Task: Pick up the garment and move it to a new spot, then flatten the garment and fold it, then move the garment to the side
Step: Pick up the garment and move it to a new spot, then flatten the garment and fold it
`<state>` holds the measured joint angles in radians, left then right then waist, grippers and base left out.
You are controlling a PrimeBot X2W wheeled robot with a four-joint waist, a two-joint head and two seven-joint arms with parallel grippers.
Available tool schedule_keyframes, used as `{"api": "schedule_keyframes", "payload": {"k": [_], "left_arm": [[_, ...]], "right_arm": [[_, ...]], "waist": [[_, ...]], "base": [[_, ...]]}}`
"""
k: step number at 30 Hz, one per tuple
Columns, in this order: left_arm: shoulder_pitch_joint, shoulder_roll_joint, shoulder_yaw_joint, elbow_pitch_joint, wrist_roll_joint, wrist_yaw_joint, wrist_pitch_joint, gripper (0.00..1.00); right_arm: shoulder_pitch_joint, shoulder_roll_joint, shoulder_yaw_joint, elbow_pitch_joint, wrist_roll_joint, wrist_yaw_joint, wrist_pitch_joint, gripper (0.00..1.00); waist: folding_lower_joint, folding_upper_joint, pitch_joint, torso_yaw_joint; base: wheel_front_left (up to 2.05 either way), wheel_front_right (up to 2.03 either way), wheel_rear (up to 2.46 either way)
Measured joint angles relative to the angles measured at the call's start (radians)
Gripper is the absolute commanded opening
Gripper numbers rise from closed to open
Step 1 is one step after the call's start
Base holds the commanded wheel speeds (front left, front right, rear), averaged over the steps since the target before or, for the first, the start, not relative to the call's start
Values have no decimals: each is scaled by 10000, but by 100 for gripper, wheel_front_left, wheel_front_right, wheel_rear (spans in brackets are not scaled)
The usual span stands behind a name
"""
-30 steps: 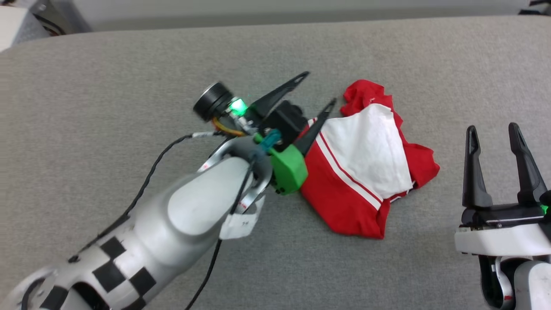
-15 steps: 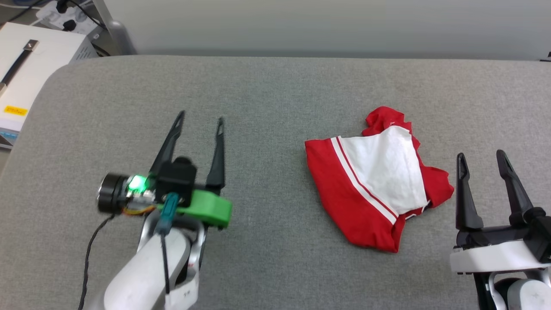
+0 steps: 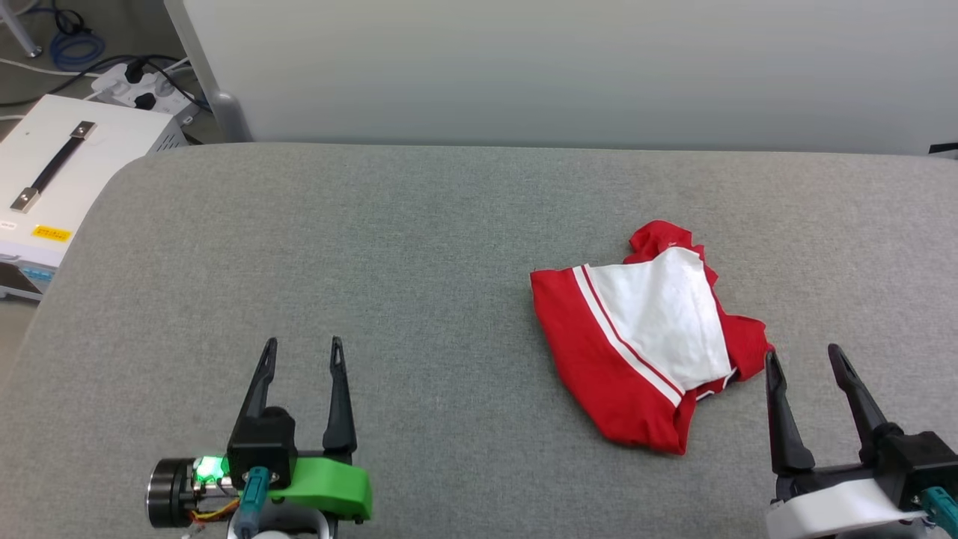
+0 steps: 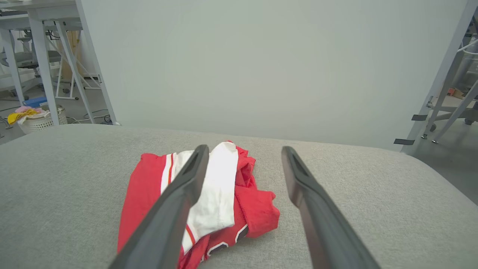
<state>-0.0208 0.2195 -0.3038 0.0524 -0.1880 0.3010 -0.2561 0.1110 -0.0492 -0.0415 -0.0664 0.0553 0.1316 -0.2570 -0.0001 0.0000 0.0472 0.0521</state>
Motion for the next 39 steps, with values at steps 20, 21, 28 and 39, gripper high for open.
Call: {"api": "schedule_keyframes", "payload": {"k": [20, 21, 28, 39], "left_arm": [[447, -874, 1258, 359, 1101, -1193, 0, 100], [448, -895, 1285, 364, 1106, -1214, 0, 100], [445, -1003, 1415, 382, 1333, -1379, 0, 100], [195, -1175, 1360, 368, 1557, -1511, 0, 100]], "right_arm": [[264, 2, 71, 276, 36, 0, 0, 100], [264, 2, 67, 276, 35, 0, 0, 100], [-218, 0, -288, -224, -257, -2, 0, 100], [-2958, -1977, 709, 96, -111, -2, 4, 100]], "waist": [[0, 0, -121, -38], [0, 0, -123, -37], [0, 0, -5, -11], [0, 0, 570, 81]], "base": [[0, 0, 0], [0, 0, 0], [0, 0, 0], [0, 0, 0]]}}
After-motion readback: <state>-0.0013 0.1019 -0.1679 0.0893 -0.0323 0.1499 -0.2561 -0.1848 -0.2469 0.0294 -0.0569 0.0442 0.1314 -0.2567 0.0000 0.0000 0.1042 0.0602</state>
